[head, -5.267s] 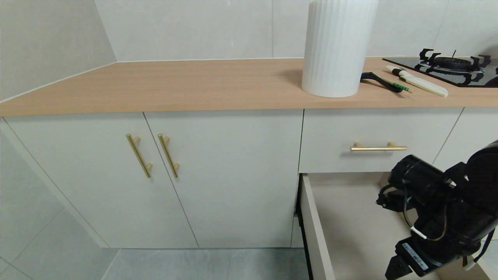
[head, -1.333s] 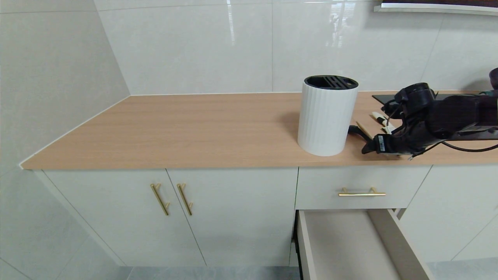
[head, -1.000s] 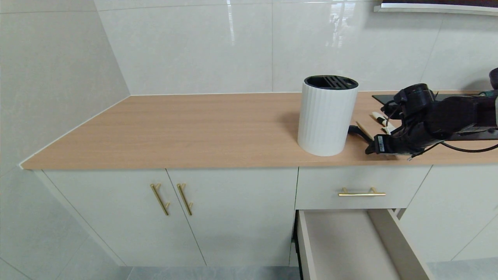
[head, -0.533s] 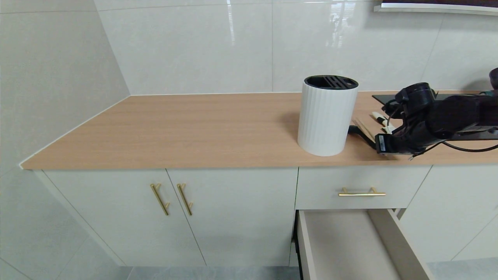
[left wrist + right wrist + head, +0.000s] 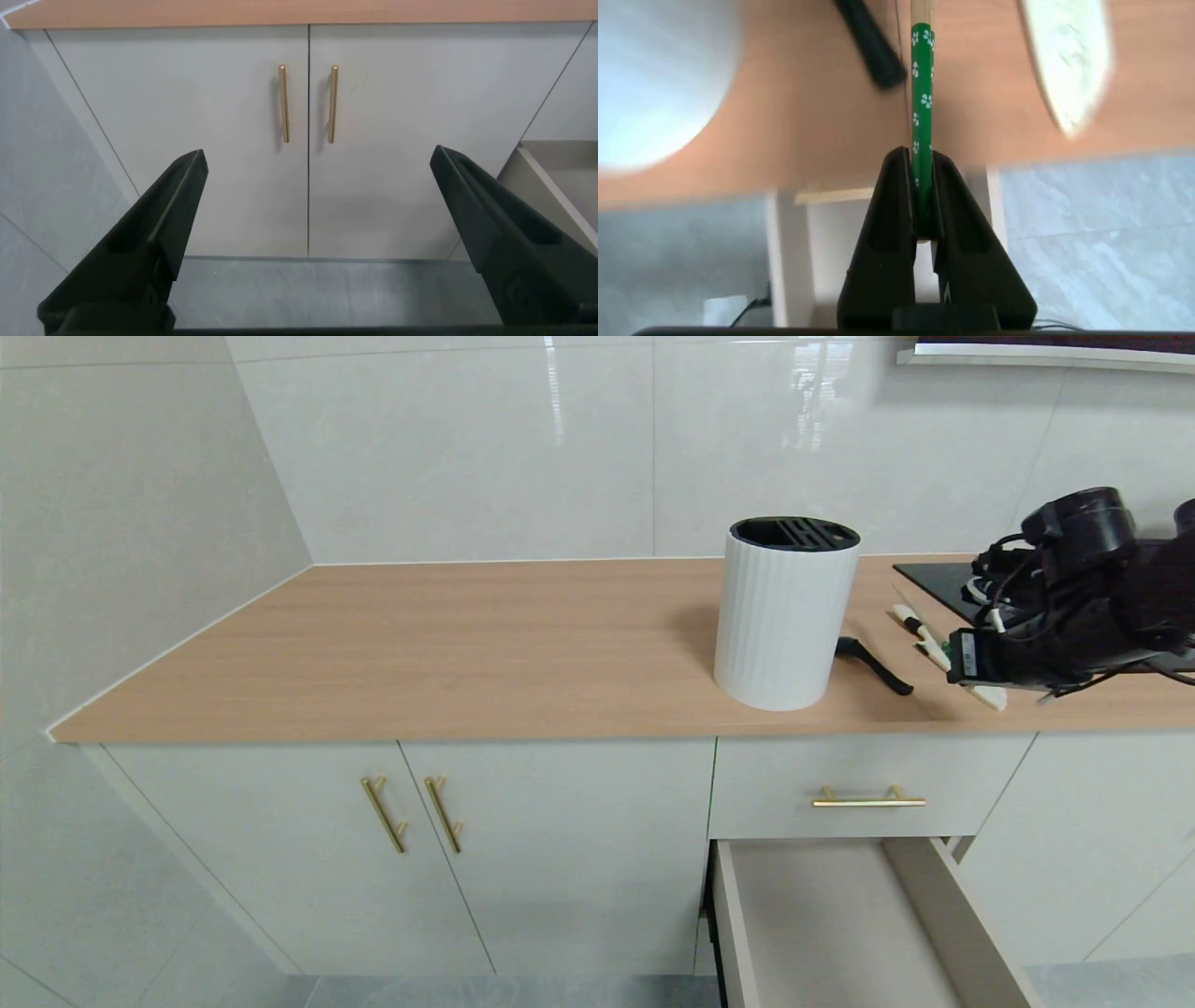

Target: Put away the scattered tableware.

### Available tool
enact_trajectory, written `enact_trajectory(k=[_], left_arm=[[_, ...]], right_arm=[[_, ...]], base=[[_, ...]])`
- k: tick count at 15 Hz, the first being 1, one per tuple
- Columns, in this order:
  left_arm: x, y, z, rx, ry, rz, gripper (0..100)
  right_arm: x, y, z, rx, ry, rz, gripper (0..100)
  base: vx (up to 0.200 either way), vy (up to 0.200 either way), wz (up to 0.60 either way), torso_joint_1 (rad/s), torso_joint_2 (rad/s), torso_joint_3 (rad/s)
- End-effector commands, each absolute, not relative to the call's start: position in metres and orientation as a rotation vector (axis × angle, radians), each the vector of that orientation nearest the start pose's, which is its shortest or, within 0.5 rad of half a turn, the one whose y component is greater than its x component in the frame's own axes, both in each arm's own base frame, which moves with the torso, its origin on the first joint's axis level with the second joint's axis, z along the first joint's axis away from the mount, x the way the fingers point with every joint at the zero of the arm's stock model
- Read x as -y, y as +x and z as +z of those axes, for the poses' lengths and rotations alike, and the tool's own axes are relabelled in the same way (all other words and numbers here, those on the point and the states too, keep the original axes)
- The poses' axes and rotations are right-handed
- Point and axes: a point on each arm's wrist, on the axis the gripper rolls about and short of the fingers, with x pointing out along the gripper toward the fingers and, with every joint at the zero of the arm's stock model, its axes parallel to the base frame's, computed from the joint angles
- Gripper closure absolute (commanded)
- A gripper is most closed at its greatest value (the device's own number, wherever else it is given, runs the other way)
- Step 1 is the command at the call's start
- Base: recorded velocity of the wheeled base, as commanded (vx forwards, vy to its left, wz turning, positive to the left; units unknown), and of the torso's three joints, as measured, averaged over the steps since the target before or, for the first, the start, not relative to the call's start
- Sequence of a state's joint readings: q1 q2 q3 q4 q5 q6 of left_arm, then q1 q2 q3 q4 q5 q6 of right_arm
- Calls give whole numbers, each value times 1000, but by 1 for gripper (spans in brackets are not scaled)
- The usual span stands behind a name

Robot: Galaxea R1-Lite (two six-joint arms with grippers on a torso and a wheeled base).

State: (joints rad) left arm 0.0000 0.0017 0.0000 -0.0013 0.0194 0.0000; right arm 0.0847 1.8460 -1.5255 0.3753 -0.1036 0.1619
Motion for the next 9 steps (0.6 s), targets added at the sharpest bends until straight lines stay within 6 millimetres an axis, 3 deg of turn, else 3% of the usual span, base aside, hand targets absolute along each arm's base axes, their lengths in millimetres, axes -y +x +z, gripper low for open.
enact_trajectory(k=[1, 4, 9], left_arm=[[0, -23, 76, -2, 0, 20, 0], [0, -23, 76, -2, 0, 20, 0], [0, -23, 76, -2, 0, 20, 0]], right_arm=[[-22, 272, 276, -615, 124, -2, 100], [-21, 221, 272, -689, 161, 120, 100], [-32, 168, 254, -756, 162, 320, 100]], base=[[0, 0, 0, 0, 0, 0], [0, 0, 0, 0, 0, 0], [0, 0, 0, 0, 0, 0]])
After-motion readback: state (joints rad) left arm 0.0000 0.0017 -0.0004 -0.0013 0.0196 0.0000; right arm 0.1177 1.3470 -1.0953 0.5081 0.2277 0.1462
